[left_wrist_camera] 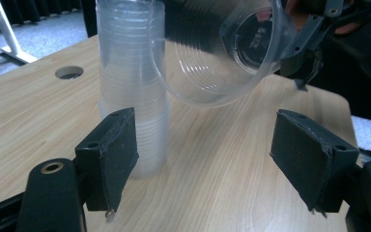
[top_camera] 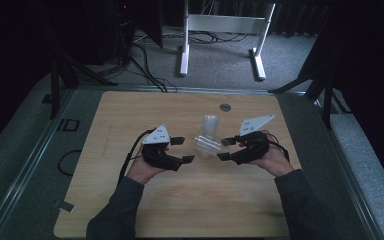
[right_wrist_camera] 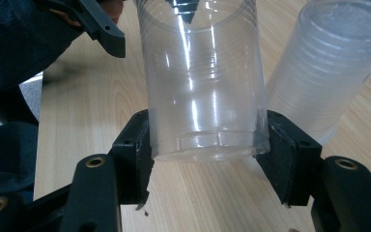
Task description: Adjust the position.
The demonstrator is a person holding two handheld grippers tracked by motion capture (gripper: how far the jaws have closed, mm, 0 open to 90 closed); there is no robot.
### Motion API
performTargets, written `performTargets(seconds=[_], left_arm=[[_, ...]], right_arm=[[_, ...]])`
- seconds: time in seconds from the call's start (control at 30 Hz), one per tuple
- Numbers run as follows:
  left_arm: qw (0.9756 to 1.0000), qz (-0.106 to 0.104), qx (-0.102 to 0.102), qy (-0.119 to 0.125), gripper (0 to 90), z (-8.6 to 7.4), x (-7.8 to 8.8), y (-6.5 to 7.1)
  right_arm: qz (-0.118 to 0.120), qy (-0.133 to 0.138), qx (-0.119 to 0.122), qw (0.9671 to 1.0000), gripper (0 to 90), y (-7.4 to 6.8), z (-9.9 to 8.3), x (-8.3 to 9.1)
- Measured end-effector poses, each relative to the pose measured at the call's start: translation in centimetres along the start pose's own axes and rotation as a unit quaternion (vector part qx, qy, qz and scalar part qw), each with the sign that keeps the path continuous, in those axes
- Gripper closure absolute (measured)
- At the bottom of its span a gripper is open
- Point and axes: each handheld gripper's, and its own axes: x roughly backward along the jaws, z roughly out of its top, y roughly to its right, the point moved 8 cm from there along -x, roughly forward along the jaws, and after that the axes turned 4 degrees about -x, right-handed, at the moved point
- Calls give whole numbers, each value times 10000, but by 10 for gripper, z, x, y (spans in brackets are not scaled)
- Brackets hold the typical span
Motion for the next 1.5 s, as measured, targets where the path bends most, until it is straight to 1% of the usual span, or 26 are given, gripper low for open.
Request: performTargets(seconds=[0.07,0.13,0.23,0.47,0.6,0.73,0.8,0.93,1.0,1.1,1.13,1.17,1.2,1.23,1.27,1.3,1.33,1.37,1.4,1.43,1.47,1.5], left_arm=[[10000,0,0,0,249,0,0,0],[10000,-45,9,56,249,2,1,0],[9999,-64,29,76,248,3,1,1],[9999,-88,6,83,248,4,-1,1],[9997,-196,57,153,249,6,-4,4],[9996,-229,64,174,249,7,-5,5],[9992,-312,85,241,248,9,-8,8],[9990,-352,106,267,248,10,-9,9],[9985,-414,134,346,248,12,-8,10],[9981,-440,153,396,248,13,-8,11],[9975,-497,198,468,248,15,-8,11],[9975,-497,198,468,248,15,-8,11],[9968,-546,229,542,248,16,-7,12],[9968,-546,229,542,248,16,-7,12],[9960,-606,255,598,248,17,-8,13],[9960,-606,255,598,248,17,-8,13],[9955,-645,278,642,248,18,-8,14],[9951,-662,292,670,248,19,-9,14],[9942,-702,334,741,248,20,-9,14],[9942,-702,334,741,248,20,-9,14],[9930,-743,384,832,247,22,-9,15],[9930,-743,384,832,247,22,-9,15]], right_arm=[[21,24,-11,10000,417,0,1,0],[26,119,7,9999,416,0,3,1],[61,214,-11,9998,416,-1,5,3],[70,250,1,9997,416,-2,6,3],[82,339,23,9994,416,-3,8,4],[96,358,49,9993,416,-5,10,3],[117,378,77,9992,416,-7,11,3],[151,410,88,9990,416,-8,12,3],[188,474,85,9987,416,-9,13,2],[207,519,86,9984,416,-10,13,1],[261,554,91,9981,417,-11,14,0],[261,554,91,9981,417,-11,14,0],[268,576,108,9979,416,-11,14,0],[268,576,108,9979,416,-11,14,0],[290,631,107,9975,417,-12,15,0],[290,631,107,9975,417,-12,15,0],[309,668,93,9972,417,-12,16,-1],[309,668,93,9972,417,-12,16,-1],[323,670,111,9972,417,-12,16,-1],[323,670,111,9972,417,-12,16,-1],[338,667,131,9971,416,-13,16,-2],[338,667,131,9971,416,-13,16,-2]])
